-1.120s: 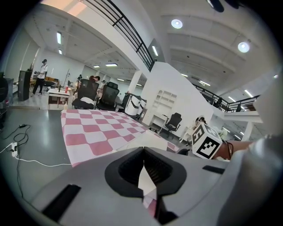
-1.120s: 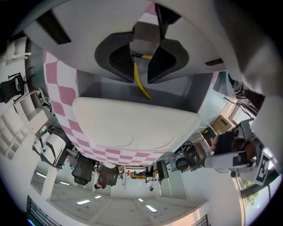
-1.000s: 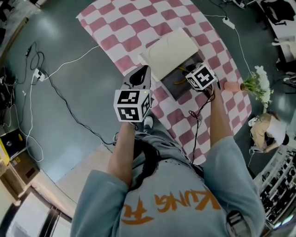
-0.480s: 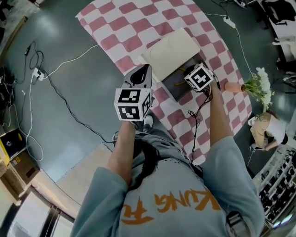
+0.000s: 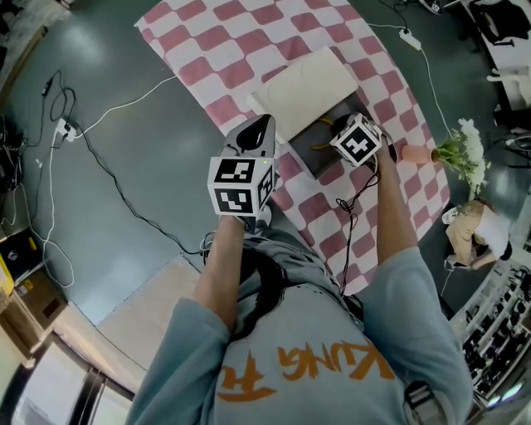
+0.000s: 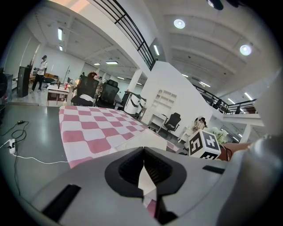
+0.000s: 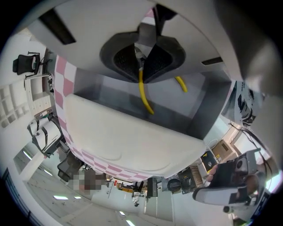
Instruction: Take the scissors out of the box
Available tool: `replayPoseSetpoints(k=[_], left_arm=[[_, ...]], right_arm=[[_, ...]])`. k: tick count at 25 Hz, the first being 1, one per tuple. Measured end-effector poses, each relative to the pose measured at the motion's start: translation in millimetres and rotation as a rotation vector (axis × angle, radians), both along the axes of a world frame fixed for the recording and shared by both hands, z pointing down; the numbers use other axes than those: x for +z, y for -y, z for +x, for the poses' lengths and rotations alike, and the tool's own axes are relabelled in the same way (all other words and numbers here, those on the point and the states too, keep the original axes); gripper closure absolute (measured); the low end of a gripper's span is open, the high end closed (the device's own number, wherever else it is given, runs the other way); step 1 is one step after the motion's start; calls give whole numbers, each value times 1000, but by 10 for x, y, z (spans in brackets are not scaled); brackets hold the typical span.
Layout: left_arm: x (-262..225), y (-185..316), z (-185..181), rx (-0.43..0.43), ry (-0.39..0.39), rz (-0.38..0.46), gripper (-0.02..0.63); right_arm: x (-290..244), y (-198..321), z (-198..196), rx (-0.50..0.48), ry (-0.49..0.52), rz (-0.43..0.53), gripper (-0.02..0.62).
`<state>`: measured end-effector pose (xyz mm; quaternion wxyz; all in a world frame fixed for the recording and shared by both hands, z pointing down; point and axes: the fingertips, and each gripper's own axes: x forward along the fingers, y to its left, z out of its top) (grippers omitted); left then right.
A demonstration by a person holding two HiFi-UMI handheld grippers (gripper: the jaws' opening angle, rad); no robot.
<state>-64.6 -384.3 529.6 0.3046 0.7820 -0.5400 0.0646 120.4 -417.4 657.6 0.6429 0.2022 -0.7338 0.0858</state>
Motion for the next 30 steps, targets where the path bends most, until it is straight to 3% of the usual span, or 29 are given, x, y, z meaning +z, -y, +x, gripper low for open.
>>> replayPoseSetpoints(k=[5, 18, 24, 30], left_arm=[[-22, -49, 63, 7, -10, 4, 586], [-105, -243, 260, 21, -23, 26, 586], [-204, -348, 284, 11, -25, 50, 586], [-286, -518, 234, -23, -22, 67, 586]], right_arm=[[-137, -94, -5, -59, -17, 43, 566], [-564, -277, -105, -96, 56, 207, 568], [-820, -322, -182, -51, 123, 285, 568], [-1086, -443, -305, 57, 260, 323, 568]])
